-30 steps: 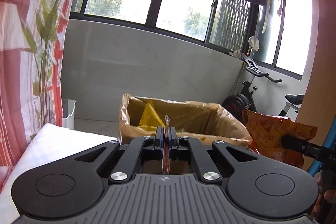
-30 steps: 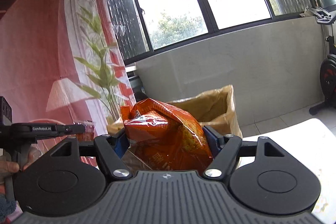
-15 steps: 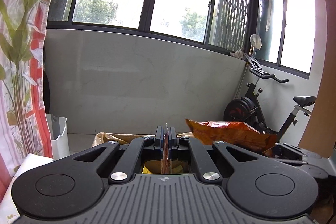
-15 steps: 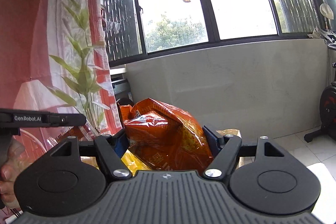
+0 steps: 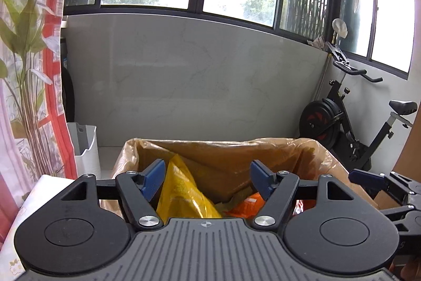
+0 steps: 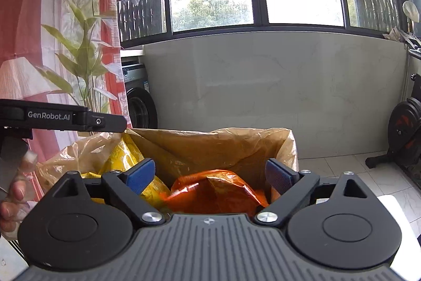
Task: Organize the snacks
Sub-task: 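Open the left tool over the box while the right releases the orange chip bag inside, then withdraw both tools from the box back to the loose snacks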
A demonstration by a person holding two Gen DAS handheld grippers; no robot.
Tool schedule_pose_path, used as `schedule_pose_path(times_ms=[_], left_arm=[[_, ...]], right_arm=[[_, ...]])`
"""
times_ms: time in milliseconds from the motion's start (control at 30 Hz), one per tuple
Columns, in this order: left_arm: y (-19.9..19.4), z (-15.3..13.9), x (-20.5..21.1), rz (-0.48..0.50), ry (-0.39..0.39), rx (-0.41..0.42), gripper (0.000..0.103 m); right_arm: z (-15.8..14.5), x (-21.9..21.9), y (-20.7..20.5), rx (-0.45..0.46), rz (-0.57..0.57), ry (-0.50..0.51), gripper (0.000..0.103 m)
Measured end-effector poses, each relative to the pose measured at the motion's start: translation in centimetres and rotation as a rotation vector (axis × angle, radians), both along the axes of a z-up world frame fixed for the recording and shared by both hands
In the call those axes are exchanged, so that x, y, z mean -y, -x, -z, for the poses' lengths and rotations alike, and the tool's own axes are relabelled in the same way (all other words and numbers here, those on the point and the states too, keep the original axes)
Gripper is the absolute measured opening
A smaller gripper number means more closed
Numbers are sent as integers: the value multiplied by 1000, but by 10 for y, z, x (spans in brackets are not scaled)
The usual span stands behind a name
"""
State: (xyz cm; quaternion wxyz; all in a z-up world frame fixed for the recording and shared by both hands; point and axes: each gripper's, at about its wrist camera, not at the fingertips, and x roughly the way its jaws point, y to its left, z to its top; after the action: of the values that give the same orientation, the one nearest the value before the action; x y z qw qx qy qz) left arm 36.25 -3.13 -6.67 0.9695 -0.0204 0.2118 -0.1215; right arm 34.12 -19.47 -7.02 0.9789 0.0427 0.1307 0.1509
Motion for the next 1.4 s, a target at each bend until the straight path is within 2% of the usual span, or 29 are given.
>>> schedule_pose_path(times_ms=[233, 367, 500, 700, 800, 933, 1033, 1100, 1267, 1400], left_arm=[[39, 3, -31, -26, -52, -25, 74], [66, 5, -55, -41, -22, -27, 74], [91, 10, -71, -48, -16, -26, 74], [122, 22, -83, -65, 7, -28, 74], [135, 37, -86, -71, 4, -50, 74], [148, 56, -88, -87, -19, -74, 74], [155, 69, -89, -97, -18, -99, 74], [159, 77, -89, -108, -11, -115, 74], [169, 98, -87, -112, 23, -170, 74], [173, 112, -86, -118, 17, -205, 74]], right_arm=[[1, 32, 41, 39, 45, -60, 101], [8, 49, 66, 37, 83, -93, 103], [27, 61, 93, 50, 138, -95, 103], [66, 77, 117, -17, 192, -166, 103], [89, 78, 122, -94, 164, -169, 103], [114, 66, 129, -137, 163, -64, 102], [129, 60, 125, -175, 114, -23, 98], [137, 57, 122, -201, 83, 4, 91], [155, 47, 121, -244, 3, 101, 84], [171, 44, 129, -270, -55, 132, 77]])
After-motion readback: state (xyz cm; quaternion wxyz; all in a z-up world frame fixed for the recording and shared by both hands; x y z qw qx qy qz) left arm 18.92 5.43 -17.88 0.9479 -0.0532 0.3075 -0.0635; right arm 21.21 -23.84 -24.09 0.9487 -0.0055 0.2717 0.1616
